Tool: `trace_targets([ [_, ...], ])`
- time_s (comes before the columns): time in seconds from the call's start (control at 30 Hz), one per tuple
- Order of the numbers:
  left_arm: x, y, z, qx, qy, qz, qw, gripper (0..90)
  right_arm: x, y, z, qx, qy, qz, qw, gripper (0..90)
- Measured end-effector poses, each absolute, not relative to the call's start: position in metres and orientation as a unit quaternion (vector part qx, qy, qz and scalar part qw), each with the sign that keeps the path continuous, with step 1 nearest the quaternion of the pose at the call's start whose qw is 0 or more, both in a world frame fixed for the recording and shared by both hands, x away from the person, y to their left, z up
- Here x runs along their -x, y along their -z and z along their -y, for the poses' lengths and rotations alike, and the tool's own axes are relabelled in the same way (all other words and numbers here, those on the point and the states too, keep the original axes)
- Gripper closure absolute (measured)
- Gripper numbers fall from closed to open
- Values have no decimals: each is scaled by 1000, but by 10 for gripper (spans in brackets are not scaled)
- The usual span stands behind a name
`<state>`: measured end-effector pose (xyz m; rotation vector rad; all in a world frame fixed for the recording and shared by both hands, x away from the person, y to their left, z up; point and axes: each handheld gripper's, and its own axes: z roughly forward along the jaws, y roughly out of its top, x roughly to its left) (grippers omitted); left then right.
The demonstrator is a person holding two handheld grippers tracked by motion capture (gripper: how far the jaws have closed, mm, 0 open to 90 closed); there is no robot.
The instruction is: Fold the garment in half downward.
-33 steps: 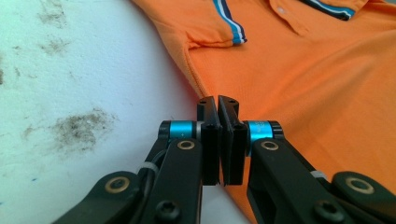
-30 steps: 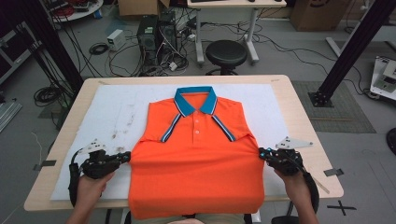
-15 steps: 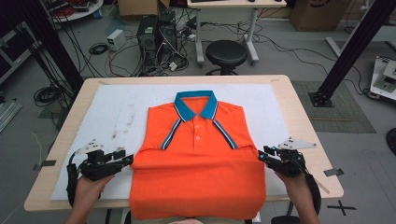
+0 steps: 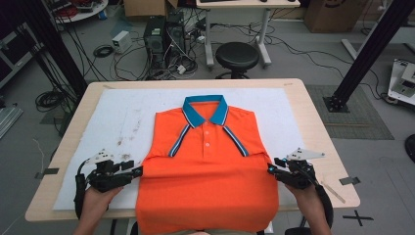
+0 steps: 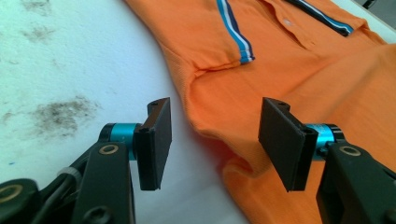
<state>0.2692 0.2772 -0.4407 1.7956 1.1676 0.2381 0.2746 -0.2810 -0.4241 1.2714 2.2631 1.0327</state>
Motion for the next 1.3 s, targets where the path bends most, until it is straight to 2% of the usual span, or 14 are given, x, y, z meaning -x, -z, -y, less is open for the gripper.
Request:
trace_targets([
  [0.4,-239,446,-272,-735,-116,-473,472,428,-250,431,280,-451,-356,-799,176,535],
  [0.5,-232,449,-271,-735,-119,-476,468,427,-243,434,283,-455,-357,-797,176,540],
  [0.63,-228,454,-262,-744,-116,-474,457,439,-235,443,282,-458,-345,-802,167,600],
  [0.73,-226,457,-255,-752,-112,-468,451,538,-233,448,280,-453,-335,-809,166,661],
  [0.97,-223,461,-250,-760,-163,-459,431,783,-231,449,278,-450,-346,-808,158,864],
  [1.1,-222,460,-248,-765,-169,-451,428,849,-230,447,277,-445,-343,-810,167,879],
  [1.3,-217,457,-252,-764,-149,-448,440,862,-228,442,280,-439,-349,-811,169,881],
])
